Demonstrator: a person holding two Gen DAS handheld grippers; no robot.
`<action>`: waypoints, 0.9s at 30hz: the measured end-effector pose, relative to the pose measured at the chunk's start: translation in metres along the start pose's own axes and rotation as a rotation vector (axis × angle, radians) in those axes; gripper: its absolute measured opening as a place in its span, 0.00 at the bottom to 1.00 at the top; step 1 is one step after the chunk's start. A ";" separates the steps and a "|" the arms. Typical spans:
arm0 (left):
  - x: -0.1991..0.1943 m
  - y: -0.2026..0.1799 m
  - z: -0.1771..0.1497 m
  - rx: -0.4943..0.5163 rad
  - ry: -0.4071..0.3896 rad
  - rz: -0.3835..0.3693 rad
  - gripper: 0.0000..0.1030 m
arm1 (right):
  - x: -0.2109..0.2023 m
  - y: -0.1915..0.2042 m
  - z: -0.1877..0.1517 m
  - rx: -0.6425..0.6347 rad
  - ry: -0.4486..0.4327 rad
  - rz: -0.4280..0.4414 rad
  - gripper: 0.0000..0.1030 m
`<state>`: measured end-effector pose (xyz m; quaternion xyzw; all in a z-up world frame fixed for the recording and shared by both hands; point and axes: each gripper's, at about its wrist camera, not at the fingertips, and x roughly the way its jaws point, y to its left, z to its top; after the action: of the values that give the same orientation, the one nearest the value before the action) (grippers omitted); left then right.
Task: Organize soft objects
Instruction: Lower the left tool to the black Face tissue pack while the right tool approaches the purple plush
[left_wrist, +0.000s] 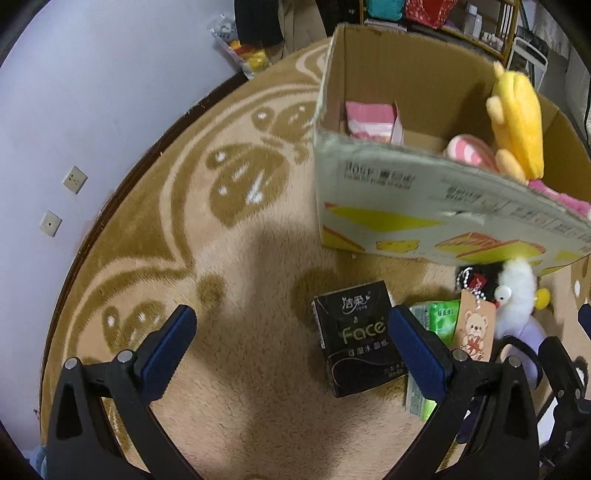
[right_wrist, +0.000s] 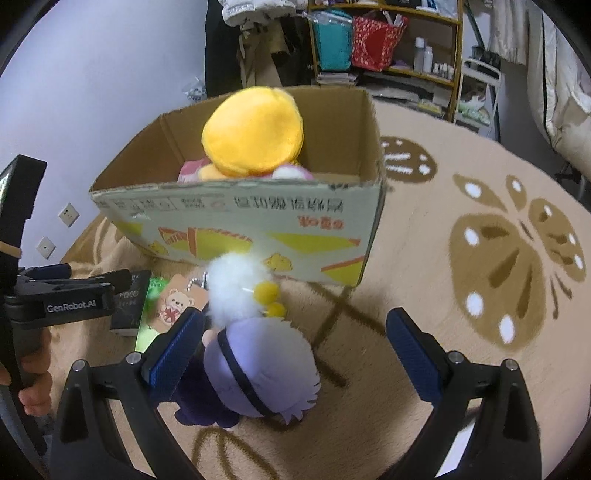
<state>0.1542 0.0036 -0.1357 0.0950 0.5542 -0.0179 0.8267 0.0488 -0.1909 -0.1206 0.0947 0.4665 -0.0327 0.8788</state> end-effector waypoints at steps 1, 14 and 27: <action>0.003 -0.001 0.000 0.002 0.008 0.001 0.99 | 0.002 0.000 0.000 0.001 0.008 0.004 1.00; 0.018 -0.004 0.000 -0.005 0.054 -0.025 0.99 | 0.019 -0.005 -0.007 0.042 0.096 0.070 1.00; 0.028 0.000 0.001 -0.019 0.068 -0.047 1.00 | 0.033 0.002 -0.017 0.032 0.170 0.096 0.92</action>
<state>0.1655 0.0057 -0.1609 0.0748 0.5844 -0.0288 0.8075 0.0535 -0.1847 -0.1568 0.1336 0.5337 0.0101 0.8350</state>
